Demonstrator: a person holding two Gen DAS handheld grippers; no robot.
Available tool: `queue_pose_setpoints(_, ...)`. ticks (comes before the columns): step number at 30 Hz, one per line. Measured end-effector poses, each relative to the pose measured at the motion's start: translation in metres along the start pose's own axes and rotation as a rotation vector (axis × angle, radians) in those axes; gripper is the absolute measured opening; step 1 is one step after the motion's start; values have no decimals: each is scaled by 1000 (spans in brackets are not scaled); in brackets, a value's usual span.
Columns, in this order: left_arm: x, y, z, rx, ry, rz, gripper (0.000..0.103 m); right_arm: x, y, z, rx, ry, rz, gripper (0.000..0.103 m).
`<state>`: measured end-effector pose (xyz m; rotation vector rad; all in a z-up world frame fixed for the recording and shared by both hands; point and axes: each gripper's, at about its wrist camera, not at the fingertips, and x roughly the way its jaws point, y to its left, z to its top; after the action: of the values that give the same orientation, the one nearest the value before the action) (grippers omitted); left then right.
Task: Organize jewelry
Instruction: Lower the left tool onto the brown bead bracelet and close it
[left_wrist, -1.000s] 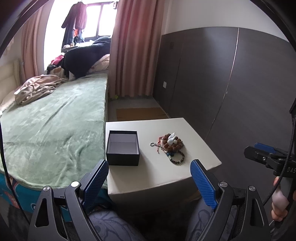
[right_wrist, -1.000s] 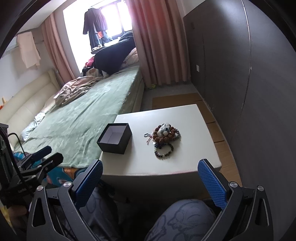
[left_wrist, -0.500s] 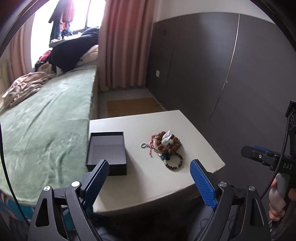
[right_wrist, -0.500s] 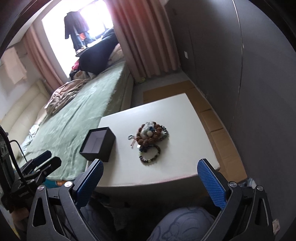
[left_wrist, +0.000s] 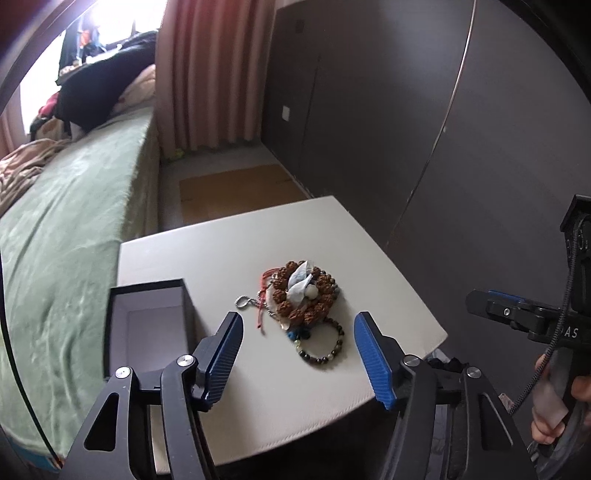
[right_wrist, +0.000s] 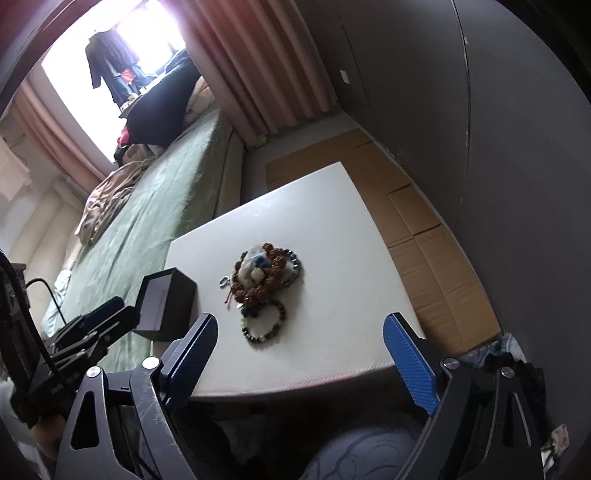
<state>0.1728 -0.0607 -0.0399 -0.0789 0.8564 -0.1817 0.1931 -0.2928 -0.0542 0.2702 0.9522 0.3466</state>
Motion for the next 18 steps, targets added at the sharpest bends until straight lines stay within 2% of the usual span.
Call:
queue_pose_setpoints(3, 18, -4, 7, 17, 31, 0, 62, 11, -9, 8, 28, 27, 7, 83)
queue_pose_setpoints(5, 30, -6, 12, 29, 56, 2, 55, 18, -14, 13, 42, 44, 15, 82)
queue_pose_setpoints(11, 70, -6, 23, 22, 135, -23, 44, 42, -28, 22, 84, 100, 40, 78)
queue_pose_setpoints(18, 103, -9, 33, 38, 187, -31, 42, 60, -40, 28, 131, 135, 71, 78)
